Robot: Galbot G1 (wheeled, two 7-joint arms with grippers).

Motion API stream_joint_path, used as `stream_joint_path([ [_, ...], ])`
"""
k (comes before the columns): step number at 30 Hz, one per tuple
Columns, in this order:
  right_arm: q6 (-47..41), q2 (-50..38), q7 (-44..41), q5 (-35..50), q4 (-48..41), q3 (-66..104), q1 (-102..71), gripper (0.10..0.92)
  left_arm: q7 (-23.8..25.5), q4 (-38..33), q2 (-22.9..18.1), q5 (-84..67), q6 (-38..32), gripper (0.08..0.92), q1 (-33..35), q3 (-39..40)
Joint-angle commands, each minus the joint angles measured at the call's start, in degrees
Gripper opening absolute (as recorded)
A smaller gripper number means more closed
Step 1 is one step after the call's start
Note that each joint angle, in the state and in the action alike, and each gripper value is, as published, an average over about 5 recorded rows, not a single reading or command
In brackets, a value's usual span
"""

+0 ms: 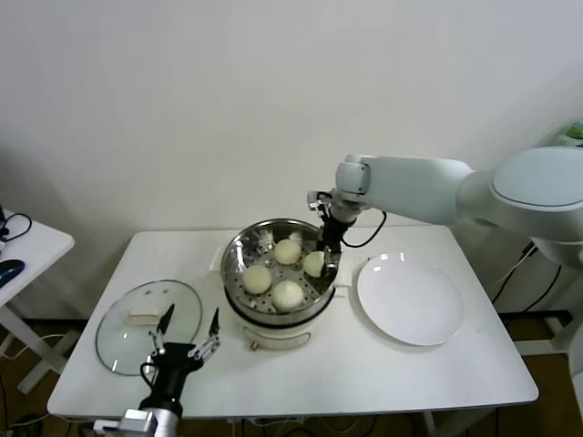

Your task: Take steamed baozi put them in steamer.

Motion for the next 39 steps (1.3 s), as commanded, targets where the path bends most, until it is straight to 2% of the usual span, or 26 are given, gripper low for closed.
stream_joint_path([
  [1,0.22,0.94,0.19,-1.78,-2.21,0.10,-1.50,0.645,0.01,0.24,-0.09,0.13,-0.10,0.823,0.07,0.37],
  [7,0.50,1.59,0.44,-1.61,-2.40,0.38,-1.84,0.661,-0.01,0.25,0.16,0.11,0.05,0.823,-0.34,0.37],
  [12,0.59,1.72,0.25,-1.28,-2.36,0.59,-1.71,0.777,-0.01,0.33,0.21,-0.01,0.09,0.823,-0.55,0.23],
  [15,0.65,1.64,-0.41,-1.15,-1.93,0.64,-1.15,0.815,-0.02,0.31,0.20,0.00,0.14,0.823,-0.63,0.25],
  [22,0.86,0.45,-0.97,0.53,1.21,1.75,1.43,0.823,-0.08,0.11,0.27,0.13,0.37,0.823,-1.00,0.46],
  [28,1.44,-3.30,2.78,1.59,5.73,4.82,4.33,0.823,-0.22,-0.11,0.37,0.21,0.56,0.823,-1.63,0.50],
  [39,1.48,-19.04,9.26,-1.84,12.96,19.01,5.00,0.823,-0.40,0.22,0.79,-0.38,1.00,0.823,-2.72,-0.92],
])
